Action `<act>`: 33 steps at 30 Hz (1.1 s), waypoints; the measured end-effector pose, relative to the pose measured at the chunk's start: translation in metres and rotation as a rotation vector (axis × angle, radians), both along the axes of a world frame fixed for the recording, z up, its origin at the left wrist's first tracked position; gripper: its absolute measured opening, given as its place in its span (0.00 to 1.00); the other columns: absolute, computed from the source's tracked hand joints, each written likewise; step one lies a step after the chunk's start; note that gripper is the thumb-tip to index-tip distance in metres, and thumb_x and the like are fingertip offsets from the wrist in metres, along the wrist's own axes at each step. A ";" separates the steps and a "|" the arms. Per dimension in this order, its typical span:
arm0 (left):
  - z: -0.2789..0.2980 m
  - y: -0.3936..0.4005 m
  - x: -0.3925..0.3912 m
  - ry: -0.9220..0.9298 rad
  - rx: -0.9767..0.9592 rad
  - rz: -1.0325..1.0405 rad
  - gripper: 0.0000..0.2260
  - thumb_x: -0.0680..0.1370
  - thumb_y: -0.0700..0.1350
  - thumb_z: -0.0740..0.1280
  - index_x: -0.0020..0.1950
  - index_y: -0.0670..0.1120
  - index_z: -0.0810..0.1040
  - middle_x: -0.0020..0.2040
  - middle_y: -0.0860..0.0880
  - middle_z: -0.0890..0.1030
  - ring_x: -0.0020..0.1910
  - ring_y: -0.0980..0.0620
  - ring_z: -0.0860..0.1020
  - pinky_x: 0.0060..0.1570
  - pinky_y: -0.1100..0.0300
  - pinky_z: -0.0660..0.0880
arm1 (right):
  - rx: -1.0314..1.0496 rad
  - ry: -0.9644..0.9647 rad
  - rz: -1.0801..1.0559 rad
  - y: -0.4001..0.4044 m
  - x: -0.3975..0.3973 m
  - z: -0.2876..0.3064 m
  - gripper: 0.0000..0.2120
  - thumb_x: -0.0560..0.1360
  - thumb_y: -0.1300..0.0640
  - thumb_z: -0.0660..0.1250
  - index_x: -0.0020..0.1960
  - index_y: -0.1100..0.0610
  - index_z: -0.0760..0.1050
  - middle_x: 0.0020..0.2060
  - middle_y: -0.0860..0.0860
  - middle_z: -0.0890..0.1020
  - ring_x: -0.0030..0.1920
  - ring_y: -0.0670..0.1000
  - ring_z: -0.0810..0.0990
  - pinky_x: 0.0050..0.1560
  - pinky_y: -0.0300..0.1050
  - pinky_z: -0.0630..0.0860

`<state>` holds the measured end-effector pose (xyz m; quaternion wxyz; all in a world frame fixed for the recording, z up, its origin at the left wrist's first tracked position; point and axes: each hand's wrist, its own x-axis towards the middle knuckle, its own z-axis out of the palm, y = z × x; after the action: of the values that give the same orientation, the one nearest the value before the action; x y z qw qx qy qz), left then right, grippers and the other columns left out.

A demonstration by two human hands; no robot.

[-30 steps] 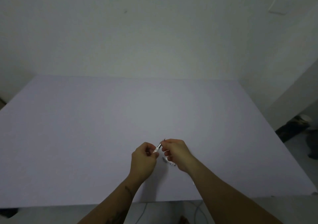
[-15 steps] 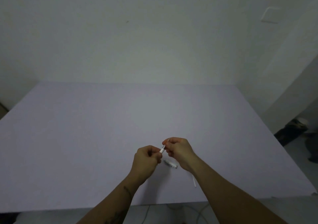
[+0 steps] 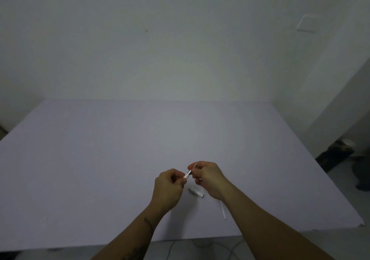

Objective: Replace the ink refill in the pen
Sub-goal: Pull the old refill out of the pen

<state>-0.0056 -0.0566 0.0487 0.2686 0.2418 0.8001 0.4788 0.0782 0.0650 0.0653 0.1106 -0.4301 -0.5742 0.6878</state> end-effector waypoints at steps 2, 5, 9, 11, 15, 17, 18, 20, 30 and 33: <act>-0.001 -0.001 0.001 0.002 -0.006 0.000 0.07 0.76 0.39 0.69 0.43 0.50 0.81 0.38 0.50 0.83 0.38 0.51 0.81 0.34 0.67 0.73 | -0.032 -0.006 0.035 0.001 0.003 0.001 0.13 0.78 0.69 0.62 0.44 0.59 0.83 0.40 0.55 0.83 0.42 0.52 0.78 0.42 0.43 0.78; -0.001 -0.002 0.003 0.005 -0.005 -0.002 0.06 0.76 0.39 0.68 0.43 0.49 0.81 0.38 0.50 0.83 0.39 0.52 0.81 0.35 0.68 0.73 | -0.102 0.008 0.023 0.002 0.004 0.000 0.11 0.78 0.68 0.63 0.47 0.60 0.84 0.40 0.55 0.82 0.40 0.52 0.78 0.41 0.43 0.78; 0.001 -0.002 0.002 0.005 0.006 0.011 0.06 0.76 0.39 0.69 0.44 0.49 0.82 0.37 0.50 0.83 0.38 0.52 0.81 0.34 0.69 0.72 | -0.175 0.021 -0.022 0.000 0.004 -0.005 0.04 0.76 0.62 0.69 0.46 0.63 0.82 0.33 0.54 0.78 0.32 0.50 0.74 0.32 0.42 0.73; 0.001 -0.002 0.003 0.007 0.007 0.016 0.06 0.75 0.38 0.69 0.44 0.49 0.82 0.37 0.50 0.83 0.38 0.53 0.81 0.34 0.69 0.72 | -0.130 0.016 -0.059 0.000 0.003 -0.007 0.05 0.75 0.61 0.70 0.43 0.62 0.81 0.32 0.54 0.77 0.32 0.50 0.73 0.32 0.42 0.72; 0.000 0.000 0.005 0.013 -0.004 0.017 0.06 0.75 0.39 0.69 0.43 0.50 0.81 0.37 0.51 0.82 0.38 0.53 0.80 0.34 0.68 0.72 | -0.034 -0.015 -0.054 0.000 0.002 -0.005 0.10 0.77 0.67 0.65 0.44 0.60 0.84 0.38 0.56 0.80 0.39 0.52 0.77 0.39 0.44 0.76; -0.001 0.000 0.006 0.018 -0.006 0.019 0.06 0.75 0.39 0.69 0.42 0.50 0.81 0.36 0.51 0.82 0.37 0.53 0.80 0.34 0.69 0.72 | -0.051 -0.026 -0.038 0.000 0.004 -0.003 0.13 0.78 0.68 0.62 0.45 0.58 0.84 0.41 0.55 0.81 0.41 0.52 0.77 0.41 0.44 0.77; -0.002 -0.001 0.006 0.022 -0.006 0.020 0.06 0.75 0.39 0.69 0.42 0.50 0.81 0.36 0.52 0.82 0.37 0.53 0.80 0.34 0.69 0.72 | -0.073 -0.025 -0.036 0.000 0.005 -0.002 0.13 0.78 0.68 0.62 0.46 0.58 0.84 0.42 0.55 0.81 0.42 0.52 0.77 0.41 0.44 0.77; -0.003 -0.001 0.006 0.024 -0.005 0.020 0.06 0.75 0.39 0.70 0.42 0.50 0.81 0.36 0.52 0.82 0.37 0.54 0.80 0.34 0.69 0.72 | -0.129 -0.016 -0.030 0.000 0.007 -0.001 0.10 0.78 0.66 0.64 0.49 0.58 0.84 0.44 0.56 0.81 0.42 0.53 0.77 0.40 0.44 0.77; -0.004 -0.002 0.005 0.026 -0.018 0.019 0.06 0.75 0.38 0.70 0.43 0.49 0.81 0.37 0.53 0.82 0.37 0.55 0.80 0.34 0.69 0.72 | -0.040 -0.066 -0.026 -0.004 0.004 -0.005 0.10 0.77 0.66 0.64 0.44 0.58 0.83 0.41 0.55 0.82 0.40 0.51 0.78 0.40 0.44 0.77; -0.004 -0.003 0.005 0.030 -0.013 0.023 0.05 0.74 0.38 0.70 0.44 0.48 0.82 0.37 0.53 0.82 0.37 0.55 0.80 0.34 0.69 0.72 | -0.064 -0.063 -0.016 -0.006 0.003 -0.002 0.13 0.78 0.67 0.62 0.46 0.57 0.84 0.42 0.55 0.83 0.41 0.52 0.78 0.41 0.44 0.78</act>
<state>-0.0009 -0.0595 0.0448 0.2527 0.2378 0.8099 0.4729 0.0812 0.0594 0.0637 0.0841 -0.4596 -0.5515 0.6910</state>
